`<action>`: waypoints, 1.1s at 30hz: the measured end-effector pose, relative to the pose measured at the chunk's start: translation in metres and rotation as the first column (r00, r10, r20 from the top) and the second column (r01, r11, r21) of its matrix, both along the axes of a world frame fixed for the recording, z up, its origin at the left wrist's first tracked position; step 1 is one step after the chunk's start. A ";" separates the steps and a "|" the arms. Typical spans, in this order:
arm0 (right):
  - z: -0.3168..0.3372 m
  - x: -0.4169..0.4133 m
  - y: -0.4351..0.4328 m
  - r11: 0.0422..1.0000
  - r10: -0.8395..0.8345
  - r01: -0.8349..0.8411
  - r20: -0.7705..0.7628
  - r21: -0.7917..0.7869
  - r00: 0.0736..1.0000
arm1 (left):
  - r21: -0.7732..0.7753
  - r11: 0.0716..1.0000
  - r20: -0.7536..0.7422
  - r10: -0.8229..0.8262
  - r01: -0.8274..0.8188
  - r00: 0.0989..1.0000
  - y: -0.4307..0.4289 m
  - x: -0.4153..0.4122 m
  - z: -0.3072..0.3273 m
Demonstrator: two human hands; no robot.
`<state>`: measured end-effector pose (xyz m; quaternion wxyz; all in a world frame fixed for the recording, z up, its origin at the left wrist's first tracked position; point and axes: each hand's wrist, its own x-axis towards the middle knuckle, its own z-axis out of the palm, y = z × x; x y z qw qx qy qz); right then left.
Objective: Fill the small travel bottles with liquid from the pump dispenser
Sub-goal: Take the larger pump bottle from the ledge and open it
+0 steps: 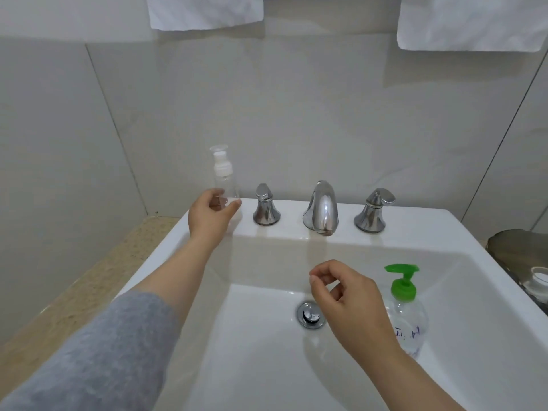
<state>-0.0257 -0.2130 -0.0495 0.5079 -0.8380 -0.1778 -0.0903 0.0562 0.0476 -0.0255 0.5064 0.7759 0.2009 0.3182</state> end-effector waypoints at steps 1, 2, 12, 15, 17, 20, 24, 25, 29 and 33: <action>0.000 0.000 0.000 1.000 -0.010 0.010 0.000 0.004 1.000 | -0.002 1.000 0.011 -0.011 0.011 1.000 -0.003 -0.007 0.000; -0.001 -0.001 0.000 1.000 -0.018 0.018 0.002 0.006 1.000 | 0.000 1.000 0.015 -0.026 0.026 1.000 -0.006 -0.015 0.000; 0.012 -0.023 -0.021 0.978 -0.075 0.092 -0.098 0.185 0.992 | 0.012 0.980 -0.066 -0.196 0.197 0.978 -0.081 -0.131 -0.008; 0.024 -0.034 -0.036 0.960 -0.051 0.077 -0.102 0.269 0.994 | 0.006 0.954 -0.134 -0.295 0.299 0.946 -0.107 -0.156 -0.009; 0.034 -0.045 -0.049 0.951 0.030 0.016 -0.145 0.307 0.989 | 0.060 0.938 -0.160 -0.329 0.342 0.931 -0.121 -0.168 -0.006; 0.052 -0.066 -0.076 0.975 0.107 -0.056 -0.236 0.214 0.966 | 0.214 0.899 -0.203 -0.341 0.381 0.918 -0.137 -0.190 -0.002; 0.076 -0.090 -0.105 0.986 0.079 -0.037 -0.254 0.164 0.964 | 0.411 0.807 -0.266 -0.340 0.425 0.902 -0.158 -0.216 0.011; 0.080 -0.094 -0.110 0.989 0.071 -0.033 -0.266 0.145 0.961 | 0.449 0.783 -0.278 -0.336 0.431 0.900 -0.164 -0.221 0.014; 0.095 -0.106 -0.118 0.997 0.069 -0.055 -0.339 0.051 0.938 | 0.575 0.688 -0.287 -0.337 0.443 0.897 -0.183 -0.231 0.027; 0.093 -0.103 -0.126 0.996 0.085 -0.081 -0.312 0.027 0.946 | 0.603 0.647 -0.316 -0.344 0.467 0.884 -0.192 -0.230 0.034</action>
